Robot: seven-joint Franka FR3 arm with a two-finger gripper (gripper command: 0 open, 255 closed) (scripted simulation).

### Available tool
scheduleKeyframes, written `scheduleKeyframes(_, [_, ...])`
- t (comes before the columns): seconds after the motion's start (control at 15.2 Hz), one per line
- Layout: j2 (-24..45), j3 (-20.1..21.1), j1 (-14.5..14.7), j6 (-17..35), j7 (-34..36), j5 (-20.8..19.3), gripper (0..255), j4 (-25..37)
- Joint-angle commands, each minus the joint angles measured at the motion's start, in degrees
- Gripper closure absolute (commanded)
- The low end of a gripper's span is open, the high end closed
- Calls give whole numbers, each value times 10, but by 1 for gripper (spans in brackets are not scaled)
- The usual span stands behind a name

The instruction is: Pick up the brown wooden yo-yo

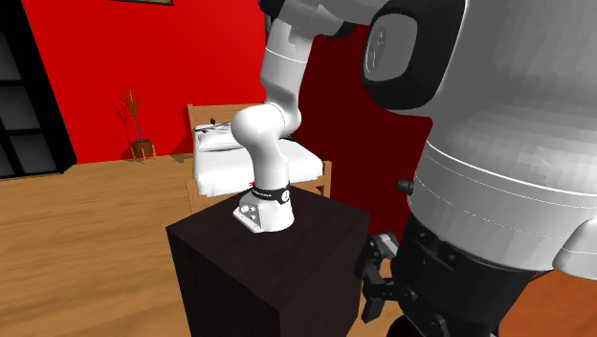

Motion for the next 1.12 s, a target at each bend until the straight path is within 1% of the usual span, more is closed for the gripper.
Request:
scheduleKeyframes(0.0, [10,4,-3,16,-3,8,0,-8])
scheduleKeyframes(0.13, [10,4,-3,16,-3,8,0,-8])
scheduleKeyframes(0.2, [10,4,-3,17,-4,8,255,-9])
scheduleKeyframes(0.79, [10,4,-3,16,-3,8,255,-8])
scheduleKeyframes(1.06, [-5,-2,2,-9,3,-4,255,5])
